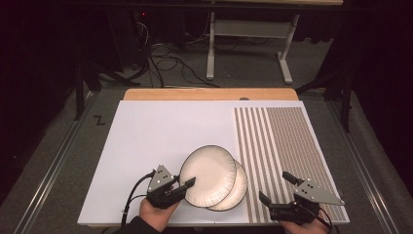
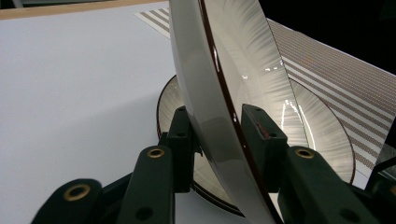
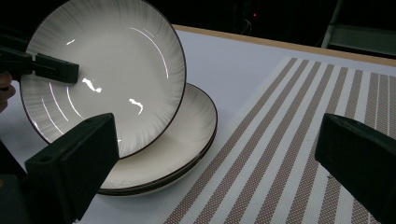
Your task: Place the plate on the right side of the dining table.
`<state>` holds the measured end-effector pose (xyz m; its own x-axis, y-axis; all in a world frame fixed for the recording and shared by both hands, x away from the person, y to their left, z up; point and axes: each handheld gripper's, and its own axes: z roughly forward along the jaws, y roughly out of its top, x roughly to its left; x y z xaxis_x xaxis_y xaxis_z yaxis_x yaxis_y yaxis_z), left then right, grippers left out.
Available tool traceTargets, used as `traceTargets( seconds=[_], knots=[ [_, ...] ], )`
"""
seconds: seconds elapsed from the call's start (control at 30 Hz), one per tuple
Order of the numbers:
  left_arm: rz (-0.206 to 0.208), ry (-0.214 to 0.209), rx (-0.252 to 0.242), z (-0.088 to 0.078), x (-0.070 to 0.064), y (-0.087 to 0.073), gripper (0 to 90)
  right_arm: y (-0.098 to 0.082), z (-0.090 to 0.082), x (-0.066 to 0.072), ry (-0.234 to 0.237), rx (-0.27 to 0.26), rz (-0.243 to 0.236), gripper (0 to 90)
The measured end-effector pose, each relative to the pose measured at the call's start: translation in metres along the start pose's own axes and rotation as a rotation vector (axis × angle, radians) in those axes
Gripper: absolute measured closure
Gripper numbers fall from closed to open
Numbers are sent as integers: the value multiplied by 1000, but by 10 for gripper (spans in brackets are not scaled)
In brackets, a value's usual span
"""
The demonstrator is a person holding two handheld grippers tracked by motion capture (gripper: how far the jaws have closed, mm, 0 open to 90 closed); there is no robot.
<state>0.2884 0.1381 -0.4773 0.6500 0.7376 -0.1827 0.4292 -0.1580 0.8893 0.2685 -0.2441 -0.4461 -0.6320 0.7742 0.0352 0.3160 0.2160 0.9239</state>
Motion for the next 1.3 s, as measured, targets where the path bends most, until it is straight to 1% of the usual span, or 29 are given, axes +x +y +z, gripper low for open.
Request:
traceTargets(
  seconds=[0.1,0.13,0.23,0.3,0.37,0.43,0.47,0.53,0.57,0.67,0.7,0.8,0.87,0.93,1.0,1.07,1.2,1.23,1.3],
  knots=[
    [4,2,-2,0,0,0,670,1,0,0,10,-6,0,4],
    [5,2,-3,0,-1,0,670,1,0,0,12,-10,-13,4],
    [11,3,-7,0,-1,0,671,3,1,3,8,-15,-27,4],
    [13,3,-8,0,-2,0,672,4,2,5,7,-14,-13,4],
    [15,4,-8,0,-2,0,672,5,3,6,18,-11,5,4],
    [16,4,-7,0,-2,1,672,8,5,8,18,-6,-8,4],
    [17,4,-7,0,-2,1,672,9,5,9,14,-9,-17,4],
    [17,3,-7,0,-2,1,672,12,6,11,9,-17,-16,4],
    [18,3,-8,0,-2,1,672,12,7,11,8,-21,-25,4],
    [19,3,-7,0,-2,1,672,14,11,12,-3,0,-38,5],
    [19,2,-7,0,-2,1,672,14,13,12,4,4,-36,7],
    [24,2,-7,0,-2,1,672,13,19,13,-4,7,-33,7],
    [25,2,-7,0,-2,1,672,13,24,14,18,26,-32,7],
    [25,2,-7,0,-2,1,672,14,29,15,24,34,-39,7],
    [26,3,-8,0,-2,1,672,14,34,16,23,45,-40,7],
    [27,2,-7,0,-2,1,672,15,38,17,29,49,-50,7],
    [29,3,-8,0,-2,1,673,17,46,18,36,53,-49,8],
    [28,4,-8,0,-2,1,672,17,48,17,38,54,-55,10],
    [27,3,-8,1,-2,1,672,19,52,18,38,73,-53,24]
  ],
)
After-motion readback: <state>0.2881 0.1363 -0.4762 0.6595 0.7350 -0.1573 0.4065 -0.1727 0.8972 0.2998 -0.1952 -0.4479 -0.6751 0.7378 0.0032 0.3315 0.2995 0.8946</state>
